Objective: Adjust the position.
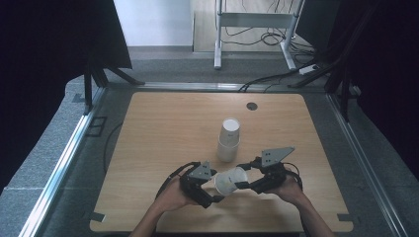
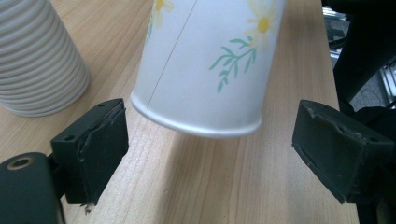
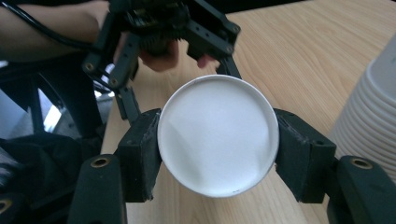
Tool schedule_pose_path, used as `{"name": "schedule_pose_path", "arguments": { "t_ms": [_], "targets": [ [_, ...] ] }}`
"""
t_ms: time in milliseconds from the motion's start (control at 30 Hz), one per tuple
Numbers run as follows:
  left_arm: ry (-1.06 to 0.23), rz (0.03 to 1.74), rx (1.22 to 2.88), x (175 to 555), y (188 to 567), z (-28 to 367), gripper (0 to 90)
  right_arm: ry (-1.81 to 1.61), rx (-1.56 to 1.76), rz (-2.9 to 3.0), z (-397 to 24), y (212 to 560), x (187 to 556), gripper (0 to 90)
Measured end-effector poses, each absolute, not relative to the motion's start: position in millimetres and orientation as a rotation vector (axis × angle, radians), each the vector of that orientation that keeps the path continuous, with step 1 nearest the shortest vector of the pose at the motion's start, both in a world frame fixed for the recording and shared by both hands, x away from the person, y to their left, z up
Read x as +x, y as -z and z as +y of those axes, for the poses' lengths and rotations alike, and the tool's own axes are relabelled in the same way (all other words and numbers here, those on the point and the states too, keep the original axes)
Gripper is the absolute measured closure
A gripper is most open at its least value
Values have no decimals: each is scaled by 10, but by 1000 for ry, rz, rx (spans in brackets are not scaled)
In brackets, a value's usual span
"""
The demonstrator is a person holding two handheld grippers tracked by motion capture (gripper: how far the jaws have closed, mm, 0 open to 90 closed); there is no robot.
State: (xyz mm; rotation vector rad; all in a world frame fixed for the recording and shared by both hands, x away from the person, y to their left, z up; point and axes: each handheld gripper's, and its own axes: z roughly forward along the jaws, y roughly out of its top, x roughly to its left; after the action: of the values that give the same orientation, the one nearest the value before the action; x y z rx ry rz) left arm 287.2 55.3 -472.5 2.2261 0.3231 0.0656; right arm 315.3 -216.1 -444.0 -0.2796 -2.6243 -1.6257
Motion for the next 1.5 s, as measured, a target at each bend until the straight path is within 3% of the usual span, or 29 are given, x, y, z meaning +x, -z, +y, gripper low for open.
{"name": "schedule_pose_path", "arguments": {
  "t_ms": [900,1500],
  "targets": [
    [-64,314,2203,2860,4786,496,148,1724,-248,-2495,-2151,4511,3149,371],
    [-62,316,2201,2860,4772,525,328,1708,-241,-2496,-2169,4516,3154,372]
  ]
}}
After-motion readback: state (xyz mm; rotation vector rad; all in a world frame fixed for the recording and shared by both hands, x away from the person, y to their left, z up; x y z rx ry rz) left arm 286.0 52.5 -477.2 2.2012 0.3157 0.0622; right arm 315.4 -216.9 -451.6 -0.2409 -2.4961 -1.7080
